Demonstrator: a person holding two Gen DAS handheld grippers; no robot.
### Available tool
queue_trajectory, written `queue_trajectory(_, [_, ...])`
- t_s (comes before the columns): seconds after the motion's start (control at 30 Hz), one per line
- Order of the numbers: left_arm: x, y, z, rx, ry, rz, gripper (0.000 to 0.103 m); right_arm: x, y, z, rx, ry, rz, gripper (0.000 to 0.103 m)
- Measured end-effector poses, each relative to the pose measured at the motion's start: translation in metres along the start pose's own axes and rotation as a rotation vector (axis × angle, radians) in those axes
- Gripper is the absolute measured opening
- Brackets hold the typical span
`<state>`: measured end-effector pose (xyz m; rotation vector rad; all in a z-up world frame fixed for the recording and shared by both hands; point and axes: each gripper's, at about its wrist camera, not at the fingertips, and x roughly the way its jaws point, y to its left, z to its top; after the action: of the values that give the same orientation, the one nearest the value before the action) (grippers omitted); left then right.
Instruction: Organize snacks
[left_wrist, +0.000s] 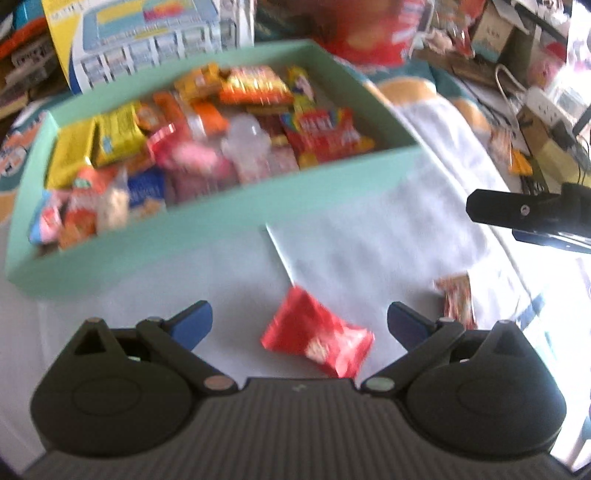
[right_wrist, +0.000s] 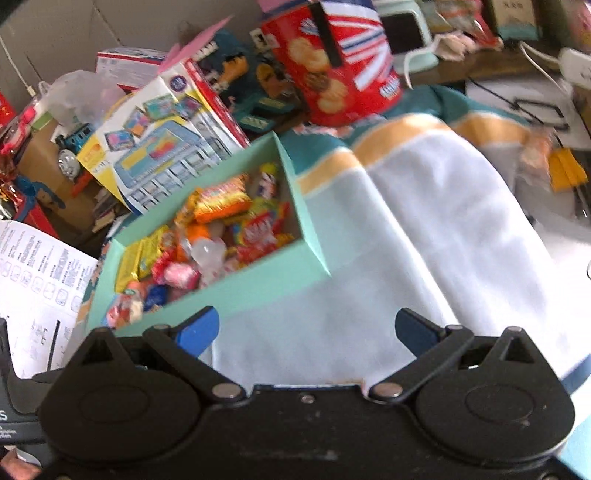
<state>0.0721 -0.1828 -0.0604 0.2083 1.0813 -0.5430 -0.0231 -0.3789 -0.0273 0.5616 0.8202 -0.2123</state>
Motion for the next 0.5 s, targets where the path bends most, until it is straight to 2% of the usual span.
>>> queue_trajectory(0.13, [0.013,-0.003,-0.013,-0.027,0.047,-0.013,0.103,0.002,-0.005,-0.02,0.001,0.02,-0.021,0.1])
queue_trajectory(0.17, [0.016,-0.004,-0.016,-0.038,0.059,-0.017,0.103,0.003,-0.004,-0.025,-0.012,0.028,-0.031,0.09])
queue_trajectory(0.2, [0.018,-0.004,-0.018,-0.046,0.067,-0.019,0.103,0.005,-0.003,-0.03,-0.024,0.039,-0.044,0.083])
queue_trajectory(0.23, [0.021,-0.004,-0.019,-0.051,0.075,-0.021,0.103,0.007,-0.002,-0.034,-0.033,0.048,-0.055,0.08])
queue_trajectory(0.37, [0.025,0.0,-0.02,-0.067,0.085,-0.008,0.103,0.018,0.003,-0.044,-0.059,0.086,-0.076,0.05])
queue_trajectory(0.4, [0.026,0.002,-0.02,-0.073,0.083,-0.005,0.103,0.023,0.005,-0.044,-0.072,0.092,-0.081,0.044])
queue_trajectory(0.43, [0.025,0.003,-0.02,-0.079,0.082,-0.003,0.103,0.024,0.008,-0.045,-0.096,0.083,-0.088,0.043])
queue_trajectory(0.47, [0.025,0.005,-0.02,-0.085,0.081,0.0,0.103,0.025,0.014,-0.047,-0.132,0.075,-0.097,0.037])
queue_trajectory(0.5, [0.025,0.006,-0.019,-0.089,0.082,0.002,0.103,0.026,0.017,-0.049,-0.166,0.076,-0.101,0.024])
